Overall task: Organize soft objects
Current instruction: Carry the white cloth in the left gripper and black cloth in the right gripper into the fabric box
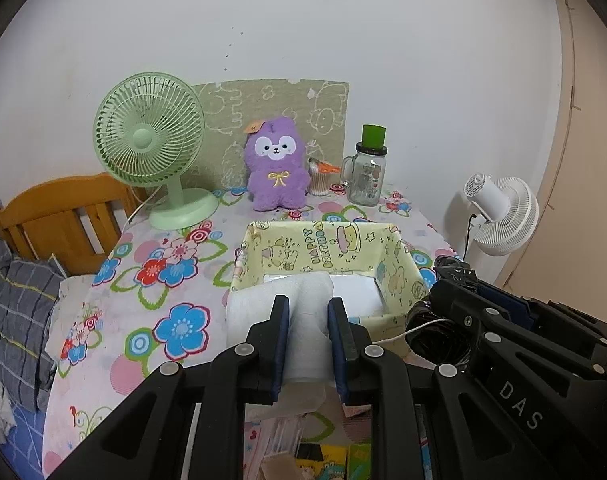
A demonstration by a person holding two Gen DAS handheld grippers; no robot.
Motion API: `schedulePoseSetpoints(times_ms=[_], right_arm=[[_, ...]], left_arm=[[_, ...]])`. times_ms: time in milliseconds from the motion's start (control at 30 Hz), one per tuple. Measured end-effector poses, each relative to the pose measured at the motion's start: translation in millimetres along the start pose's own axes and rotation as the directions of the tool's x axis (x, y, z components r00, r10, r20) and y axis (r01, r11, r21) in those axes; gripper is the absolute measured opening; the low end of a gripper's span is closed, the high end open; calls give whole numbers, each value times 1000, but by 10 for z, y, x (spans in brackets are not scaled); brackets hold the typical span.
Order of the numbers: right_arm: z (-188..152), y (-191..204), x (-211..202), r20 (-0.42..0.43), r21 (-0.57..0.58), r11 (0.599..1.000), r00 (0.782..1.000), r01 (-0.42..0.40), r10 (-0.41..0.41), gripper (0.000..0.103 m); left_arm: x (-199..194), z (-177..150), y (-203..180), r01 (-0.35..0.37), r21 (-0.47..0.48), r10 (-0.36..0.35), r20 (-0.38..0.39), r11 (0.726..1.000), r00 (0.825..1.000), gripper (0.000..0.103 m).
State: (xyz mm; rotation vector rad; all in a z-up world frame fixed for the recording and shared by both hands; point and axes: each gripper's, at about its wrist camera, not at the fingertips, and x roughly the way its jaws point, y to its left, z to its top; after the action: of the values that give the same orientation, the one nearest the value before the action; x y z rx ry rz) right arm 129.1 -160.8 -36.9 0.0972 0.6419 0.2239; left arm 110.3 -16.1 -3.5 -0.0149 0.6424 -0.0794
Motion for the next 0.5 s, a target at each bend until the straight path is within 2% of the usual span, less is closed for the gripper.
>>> schedulePoseSetpoints(times_ms=[500], right_arm=[[245,-89,276,-6,15,999,999,-40,40,24]], left_arm=[[259,241,-16,14,6,-14,-12,1000,1000,18]])
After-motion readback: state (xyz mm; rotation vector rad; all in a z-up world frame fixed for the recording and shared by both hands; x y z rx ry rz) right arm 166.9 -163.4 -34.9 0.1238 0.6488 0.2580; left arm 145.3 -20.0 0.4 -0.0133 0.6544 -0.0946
